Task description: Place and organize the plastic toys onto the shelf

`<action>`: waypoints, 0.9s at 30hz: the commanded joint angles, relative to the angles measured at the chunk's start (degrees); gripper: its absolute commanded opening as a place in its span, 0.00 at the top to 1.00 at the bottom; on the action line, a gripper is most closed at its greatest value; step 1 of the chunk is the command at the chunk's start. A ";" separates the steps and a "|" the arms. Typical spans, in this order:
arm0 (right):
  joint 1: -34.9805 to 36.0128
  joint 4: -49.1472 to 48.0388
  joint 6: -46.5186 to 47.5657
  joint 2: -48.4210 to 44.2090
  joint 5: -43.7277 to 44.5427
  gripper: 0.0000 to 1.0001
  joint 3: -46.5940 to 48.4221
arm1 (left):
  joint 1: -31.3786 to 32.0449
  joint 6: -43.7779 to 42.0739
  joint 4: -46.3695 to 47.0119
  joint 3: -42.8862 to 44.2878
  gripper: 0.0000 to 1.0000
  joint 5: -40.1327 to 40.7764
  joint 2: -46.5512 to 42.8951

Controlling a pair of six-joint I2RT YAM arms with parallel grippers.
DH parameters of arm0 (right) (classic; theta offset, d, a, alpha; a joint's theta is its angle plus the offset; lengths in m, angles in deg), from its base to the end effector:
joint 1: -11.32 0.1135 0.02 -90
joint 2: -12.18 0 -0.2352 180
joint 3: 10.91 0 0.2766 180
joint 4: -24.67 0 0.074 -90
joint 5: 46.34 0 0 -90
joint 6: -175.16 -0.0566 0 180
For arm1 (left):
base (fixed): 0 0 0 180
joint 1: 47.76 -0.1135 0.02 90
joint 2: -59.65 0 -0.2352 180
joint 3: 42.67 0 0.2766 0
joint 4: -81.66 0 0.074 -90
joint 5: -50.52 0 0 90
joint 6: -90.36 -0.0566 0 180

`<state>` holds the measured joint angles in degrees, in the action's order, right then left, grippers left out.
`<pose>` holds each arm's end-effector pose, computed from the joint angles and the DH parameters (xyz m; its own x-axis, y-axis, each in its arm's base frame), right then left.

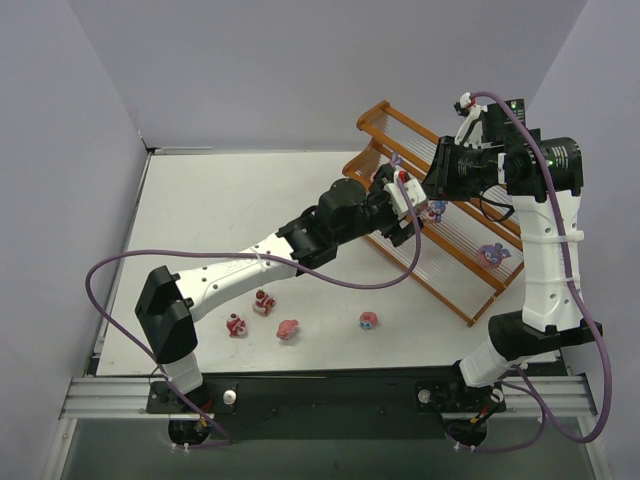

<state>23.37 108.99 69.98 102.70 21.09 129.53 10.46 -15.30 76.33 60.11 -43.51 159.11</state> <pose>0.2932 0.0848 0.4890 -0.6648 0.1053 -0.7395 -0.3403 0.8386 0.4253 0.2416 -0.3975 0.3569 0.2211 0.1544 -0.9630 0.8571 0.4403 0.2674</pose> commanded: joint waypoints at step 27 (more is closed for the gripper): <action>0.34 -1.82 -3.71 -2.80 3.14 0.60 -0.56 | 0.41 5.81 4.75 5.37 1.00 -1.24 0.29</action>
<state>23.42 108.14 69.79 102.61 21.33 128.75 10.70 -12.52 76.42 61.08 -43.65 159.48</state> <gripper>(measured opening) 0.302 0.562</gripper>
